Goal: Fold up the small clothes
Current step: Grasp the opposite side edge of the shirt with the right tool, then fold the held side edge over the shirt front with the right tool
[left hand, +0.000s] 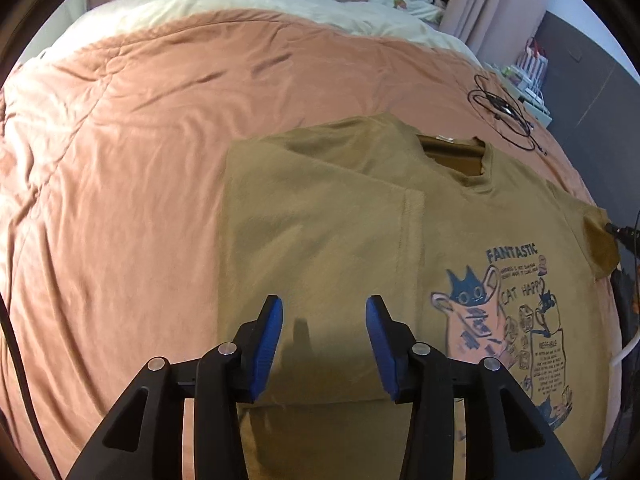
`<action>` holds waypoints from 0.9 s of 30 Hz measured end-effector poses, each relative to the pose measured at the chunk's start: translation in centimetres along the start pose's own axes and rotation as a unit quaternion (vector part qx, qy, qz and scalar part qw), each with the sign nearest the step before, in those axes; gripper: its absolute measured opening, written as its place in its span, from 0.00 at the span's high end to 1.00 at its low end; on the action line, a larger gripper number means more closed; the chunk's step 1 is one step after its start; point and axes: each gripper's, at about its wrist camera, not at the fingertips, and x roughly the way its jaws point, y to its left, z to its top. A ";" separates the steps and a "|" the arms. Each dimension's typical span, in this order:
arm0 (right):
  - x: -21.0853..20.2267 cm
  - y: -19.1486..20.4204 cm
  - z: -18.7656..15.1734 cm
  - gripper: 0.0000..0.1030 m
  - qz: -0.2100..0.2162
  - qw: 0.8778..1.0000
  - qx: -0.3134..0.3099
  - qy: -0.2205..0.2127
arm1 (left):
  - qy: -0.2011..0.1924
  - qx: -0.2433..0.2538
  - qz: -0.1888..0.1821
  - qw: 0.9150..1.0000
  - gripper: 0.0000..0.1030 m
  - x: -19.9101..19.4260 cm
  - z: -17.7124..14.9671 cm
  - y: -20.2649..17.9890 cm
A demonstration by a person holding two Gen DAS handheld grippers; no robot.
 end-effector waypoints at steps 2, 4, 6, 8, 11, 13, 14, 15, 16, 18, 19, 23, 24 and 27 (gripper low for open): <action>-0.5 2.2 0.1 0.98 -0.003 1.000 -0.022 -0.001 | -0.001 0.002 -0.004 1.000 0.56 -0.1 -0.4 0.6; -0.9 4.5 0.1 0.98 -0.003 0.999 -0.041 0.000 | -0.002 0.002 -0.007 1.000 0.56 -0.2 -0.8 1.2; -1.2 6.3 -0.1 0.98 0.000 0.998 -0.060 0.000 | -0.003 0.002 -0.009 1.000 0.56 -0.3 -1.1 2.1; -1.4 8.6 -0.4 0.98 0.003 0.996 -0.085 0.003 | -0.006 -0.001 -0.011 1.000 0.56 -0.4 -1.4 2.9; -1.3 11.1 -0.8 0.98 0.003 0.993 -0.117 0.009 | -0.009 -0.008 -0.017 1.000 0.56 -0.5 -1.8 4.1; -1.3 13.0 -1.6 0.98 0.007 0.990 -0.141 0.014 | -0.011 -0.015 -0.029 0.999 0.56 -0.6 -2.1 4.9; -1.1 13.9 -2.2 0.98 0.010 0.988 -0.154 0.019 | -0.010 -0.019 -0.034 0.999 0.56 -0.6 -2.3 5.3; -0.7 14.6 -2.4 0.98 0.013 0.986 -0.164 0.023 | -0.010 -0.020 -0.035 0.999 0.56 -0.6 -2.4 5.5; -0.4 15.5 -3.0 0.98 0.024 0.983 -0.178 0.028 | -0.010 -0.021 -0.036 0.999 0.56 -0.6 -2.5 5.7; 0.0 16.7 -3.8 0.98 0.036 0.980 -0.193 0.041 | -0.011 -0.020 -0.037 0.999 0.56 -0.7 -2.7 6.1; 0.3 16.9 -4.1 0.97 0.048 0.979 -0.188 0.055 | -0.010 -0.020 -0.037 0.999 0.56 -0.8 -2.8 6.2; -0.1 15.3 -3.3 0.36 0.056 0.984 -0.162 0.041 | -0.014 -0.017 -0.039 0.999 0.56 -1.2 -3.2 6.6; -0.2 14.5 -2.9 0.36 0.047 0.987 -0.153 0.030 | -0.015 -0.017 -0.038 0.999 0.55 -1.3 -3.2 6.7; 0.7 11.1 -2.0 0.36 0.014 0.994 -0.105 0.025 | -0.015 -0.021 -0.038 0.999 0.55 -1.2 -3.3 7.0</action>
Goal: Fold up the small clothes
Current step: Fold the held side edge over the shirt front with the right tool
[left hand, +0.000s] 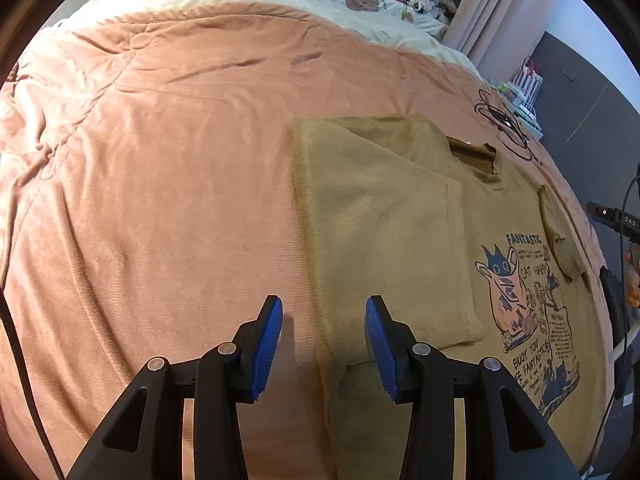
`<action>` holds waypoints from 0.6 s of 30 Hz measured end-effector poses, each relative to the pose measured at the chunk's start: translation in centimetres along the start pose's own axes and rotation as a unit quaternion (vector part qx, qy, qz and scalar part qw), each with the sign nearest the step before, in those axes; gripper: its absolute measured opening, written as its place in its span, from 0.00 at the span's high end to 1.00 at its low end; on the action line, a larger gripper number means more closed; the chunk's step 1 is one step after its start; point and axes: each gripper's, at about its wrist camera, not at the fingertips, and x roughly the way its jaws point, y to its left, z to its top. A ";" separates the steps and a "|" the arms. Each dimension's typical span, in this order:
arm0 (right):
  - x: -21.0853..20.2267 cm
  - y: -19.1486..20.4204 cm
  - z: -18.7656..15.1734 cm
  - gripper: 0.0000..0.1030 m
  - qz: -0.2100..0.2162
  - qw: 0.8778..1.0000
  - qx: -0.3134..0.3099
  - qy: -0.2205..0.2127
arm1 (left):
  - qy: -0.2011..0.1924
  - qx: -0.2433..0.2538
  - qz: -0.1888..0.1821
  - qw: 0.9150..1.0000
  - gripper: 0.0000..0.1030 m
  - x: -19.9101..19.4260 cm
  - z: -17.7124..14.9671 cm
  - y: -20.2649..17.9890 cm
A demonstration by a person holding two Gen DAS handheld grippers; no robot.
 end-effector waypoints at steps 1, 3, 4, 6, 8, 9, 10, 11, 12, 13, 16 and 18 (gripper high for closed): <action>0.4 -0.8 -0.1 0.36 -0.006 1.000 0.014 0.003 | 0.000 -0.001 0.001 1.000 0.55 0.1 0.0 0.1; 1.7 -2.4 -0.4 0.42 0.001 0.999 0.039 0.012 | 0.000 -0.001 0.000 1.000 0.55 0.4 -0.1 0.2; 2.5 -3.0 -0.7 0.44 0.011 0.999 0.048 0.019 | 0.001 -0.002 0.000 1.000 0.55 0.5 -0.1 0.3; 4.0 -3.2 -0.9 0.48 0.020 0.998 0.054 0.029 | 0.004 0.000 -0.001 1.000 0.55 0.9 -0.2 0.2; 5.4 -3.0 -0.8 0.48 0.017 0.998 0.053 0.041 | 0.007 0.005 0.000 1.000 0.55 1.3 -0.4 0.0; 6.2 -2.8 -0.7 0.52 0.013 0.997 0.054 0.048 | 0.008 0.006 -0.001 1.000 0.55 1.4 -0.5 -0.1; 6.8 -2.5 -0.6 0.55 0.011 0.997 0.058 0.056 | 0.008 0.007 -0.004 1.000 0.55 1.6 -0.6 -0.2; 7.5 -2.4 -0.4 0.63 0.011 0.996 0.063 0.063 | 0.009 0.009 -0.007 1.000 0.55 1.7 -0.7 -0.4; 8.3 -2.4 -0.3 0.72 0.013 0.995 0.071 0.070 | 0.011 0.010 -0.007 1.000 0.55 1.8 -0.8 -0.5; 8.6 -1.5 0.4 0.76 0.016 0.995 0.074 0.071 | 0.012 0.011 -0.007 1.000 0.55 1.8 -1.0 -0.6; 8.9 -0.3 1.4 0.83 0.057 0.994 0.075 0.054 | 0.014 0.012 -0.011 1.000 0.55 1.9 -1.3 -0.7; 8.7 1.2 2.4 0.83 0.088 0.993 0.069 0.038 | 0.013 0.012 -0.012 1.000 0.55 1.7 -1.5 -0.8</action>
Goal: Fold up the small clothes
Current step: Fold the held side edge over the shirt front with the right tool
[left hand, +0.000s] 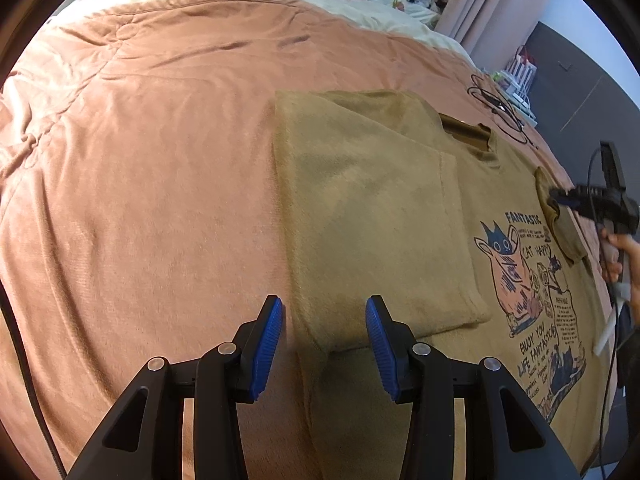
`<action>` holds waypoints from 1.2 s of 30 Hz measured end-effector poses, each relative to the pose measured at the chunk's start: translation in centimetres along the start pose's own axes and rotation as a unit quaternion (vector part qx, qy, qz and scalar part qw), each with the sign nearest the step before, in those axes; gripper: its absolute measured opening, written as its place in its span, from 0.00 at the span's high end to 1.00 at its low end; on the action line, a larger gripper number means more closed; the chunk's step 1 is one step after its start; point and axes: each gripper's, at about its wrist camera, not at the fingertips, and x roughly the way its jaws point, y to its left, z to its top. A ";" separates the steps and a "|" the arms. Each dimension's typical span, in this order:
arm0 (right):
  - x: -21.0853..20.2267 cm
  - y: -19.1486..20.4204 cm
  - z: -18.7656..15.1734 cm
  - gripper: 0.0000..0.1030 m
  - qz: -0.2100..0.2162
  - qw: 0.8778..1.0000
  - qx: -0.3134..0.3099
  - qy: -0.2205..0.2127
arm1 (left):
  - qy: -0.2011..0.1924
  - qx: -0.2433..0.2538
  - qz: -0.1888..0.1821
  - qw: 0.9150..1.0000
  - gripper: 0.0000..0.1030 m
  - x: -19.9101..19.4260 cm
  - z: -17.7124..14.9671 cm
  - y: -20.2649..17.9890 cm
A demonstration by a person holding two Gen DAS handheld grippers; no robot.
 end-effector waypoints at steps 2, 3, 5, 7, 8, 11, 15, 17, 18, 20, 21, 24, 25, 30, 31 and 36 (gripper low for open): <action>-0.1 1.3 0.0 0.83 0.035 0.999 -0.014 -0.010 | -0.002 0.000 0.000 1.000 0.55 -0.3 -0.1 0.1; 0.0 2.2 0.1 0.82 0.048 0.999 -0.020 -0.009 | -0.003 0.001 0.001 1.000 0.55 -0.4 -0.2 0.1; 0.0 3.4 0.1 0.76 0.057 0.998 -0.028 -0.008 | -0.004 0.002 0.005 1.000 0.55 -0.7 -0.3 0.2; -0.4 4.1 0.1 0.64 0.050 0.998 -0.040 -0.015 | -0.005 0.002 0.008 1.000 0.55 -1.0 -0.4 0.3; -0.8 4.0 0.0 0.61 0.042 0.998 -0.041 -0.021 | -0.006 0.001 0.010 1.000 0.55 -1.2 -0.4 0.4; -1.7 2.3 -0.5 0.61 -0.010 0.999 -0.034 -0.027 | -0.012 0.000 0.011 1.000 0.55 -1.9 -0.7 0.8; -1.1 -1.4 -2.0 0.61 -0.059 0.998 -0.004 -0.002 | -0.015 -0.002 0.017 1.000 0.55 -2.4 -1.0 1.4; -1.0 -2.3 -2.3 0.61 -0.067 0.998 0.005 0.003 | -0.016 -0.007 0.018 1.000 0.55 -2.5 -1.1 1.9; -0.7 -2.6 -2.5 0.61 -0.073 0.997 0.008 0.007 | -0.016 -0.010 0.019 1.000 0.55 -2.5 -1.2 2.1; 0.1 -3.1 -2.7 0.61 -0.088 0.996 0.017 0.021 | -0.016 -0.015 0.019 1.000 0.55 -2.6 -1.4 2.6; 0.2 -2.9 -2.7 0.61 -0.097 0.995 0.021 0.024 | -0.017 -0.018 0.018 1.000 0.55 -2.6 -1.5 2.9; 0.5 -2.8 -2.4 0.61 -0.094 0.995 0.027 0.023 | -0.016 -0.022 0.016 0.999 0.55 -2.5 -1.9 3.4; 0.6 -2.7 -2.4 0.61 -0.096 0.995 0.028 0.022 | -0.016 -0.022 0.017 0.999 0.55 -2.5 -2.0 3.5; 1.2 -1.4 -1.9 0.95 -0.062 0.998 0.023 0.014 | -0.018 -0.026 0.011 0.999 0.55 -2.4 -2.4 4.0; 1.3 -0.8 -1.6 0.95 -0.058 0.998 0.017 0.007 | -0.019 -0.026 0.010 0.999 0.55 -2.4 -2.4 4.0; 3.7 2.2 -0.5 0.96 -0.031 0.999 0.011 0.003 | -0.020 -0.024 0.012 0.999 0.55 -2.5 -2.5 4.2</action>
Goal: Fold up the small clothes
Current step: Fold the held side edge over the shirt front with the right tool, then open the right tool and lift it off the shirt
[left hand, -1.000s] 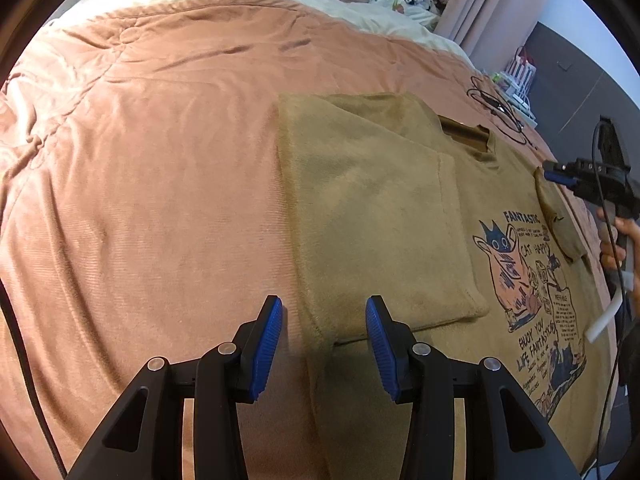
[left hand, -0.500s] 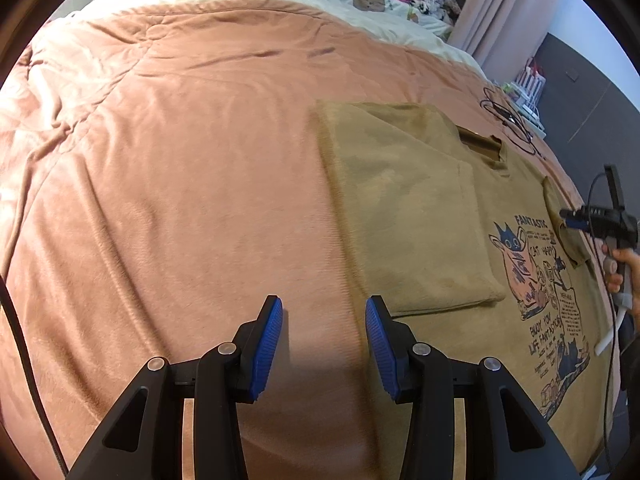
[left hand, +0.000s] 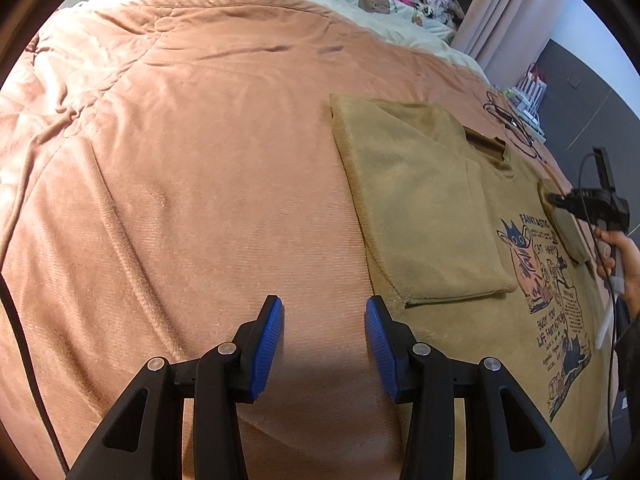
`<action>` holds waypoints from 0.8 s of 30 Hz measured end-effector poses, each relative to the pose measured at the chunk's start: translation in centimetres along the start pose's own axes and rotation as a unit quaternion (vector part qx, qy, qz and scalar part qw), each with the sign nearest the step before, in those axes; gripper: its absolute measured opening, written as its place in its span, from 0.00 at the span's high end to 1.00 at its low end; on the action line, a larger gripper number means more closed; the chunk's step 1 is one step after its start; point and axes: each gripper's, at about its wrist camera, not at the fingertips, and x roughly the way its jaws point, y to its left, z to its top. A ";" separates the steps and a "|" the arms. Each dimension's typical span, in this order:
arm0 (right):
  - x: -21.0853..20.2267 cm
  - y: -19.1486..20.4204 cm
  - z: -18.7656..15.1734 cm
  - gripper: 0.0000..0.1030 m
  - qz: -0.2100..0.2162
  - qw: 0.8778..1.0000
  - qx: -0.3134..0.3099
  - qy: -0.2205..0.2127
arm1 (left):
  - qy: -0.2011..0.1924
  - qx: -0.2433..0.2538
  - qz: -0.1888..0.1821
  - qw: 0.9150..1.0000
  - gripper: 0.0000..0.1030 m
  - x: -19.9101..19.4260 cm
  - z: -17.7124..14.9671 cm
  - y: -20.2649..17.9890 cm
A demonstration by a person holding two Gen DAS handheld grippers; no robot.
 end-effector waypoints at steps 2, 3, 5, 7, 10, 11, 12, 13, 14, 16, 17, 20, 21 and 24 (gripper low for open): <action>0.8 1.4 0.4 0.95 0.018 1.000 -0.003 -0.003 | 0.000 0.001 0.002 1.000 0.55 0.0 0.0 0.1; 0.9 1.5 0.5 0.91 0.021 1.000 -0.006 -0.002 | 0.000 0.002 0.003 1.000 0.55 0.0 0.0 0.2; 1.3 2.1 0.5 0.81 0.036 0.999 -0.012 0.007 | -0.001 0.004 0.005 1.000 0.55 -0.1 0.0 0.3; 0.9 2.4 0.4 0.50 0.045 0.999 -0.022 -0.003 | -0.002 0.006 0.007 1.000 0.55 -0.1 -0.1 0.4; -0.5 1.6 0.2 0.42 0.043 0.999 -0.029 -0.010 | -0.002 0.001 0.007 1.000 0.55 -0.3 -0.2 0.4; -1.1 1.1 -0.1 0.42 0.042 0.999 -0.029 -0.009 | -0.002 -0.001 0.007 1.000 0.55 -0.4 -0.3 0.4; -1.9 0.7 -0.4 0.42 0.037 0.999 -0.032 -0.013 | -0.001 -0.003 0.007 1.000 0.55 -0.6 -0.5 0.4; -2.8 0.1 -0.6 0.42 0.029 0.999 -0.035 -0.021 | 0.000 -0.004 0.008 1.000 0.55 -0.8 -0.6 0.3; -3.8 -0.3 -0.8 0.42 0.021 0.999 -0.039 -0.028 | 0.001 -0.006 0.008 1.000 0.55 -1.1 -0.8 0.3; -5.9 -1.3 -1.5 0.42 0.002 0.998 -0.052 -0.038 | 0.002 -0.008 0.010 1.000 0.55 -1.8 -1.0 0.1; -6.6 -1.9 -1.7 0.42 -0.007 0.997 -0.057 -0.042 | 0.000 -0.009 0.010 1.000 0.55 -2.1 -1.1 0.0; -9.2 -4.2 -3.0 0.42 -0.026 0.997 -0.058 -0.047 | -0.004 -0.021 0.007 1.000 0.55 -3.7 -1.9 -0.4; -10.0 -4.9 -3.5 0.42 -0.031 0.997 -0.055 -0.048 | -0.004 -0.024 0.007 1.000 0.55 -4.2 -2.2 -0.6; -12.3 -6.9 -5.2 0.42 -0.044 0.997 -0.046 -0.045 | -0.002 -0.027 0.013 1.000 0.55 -5.8 -3.4 -1.2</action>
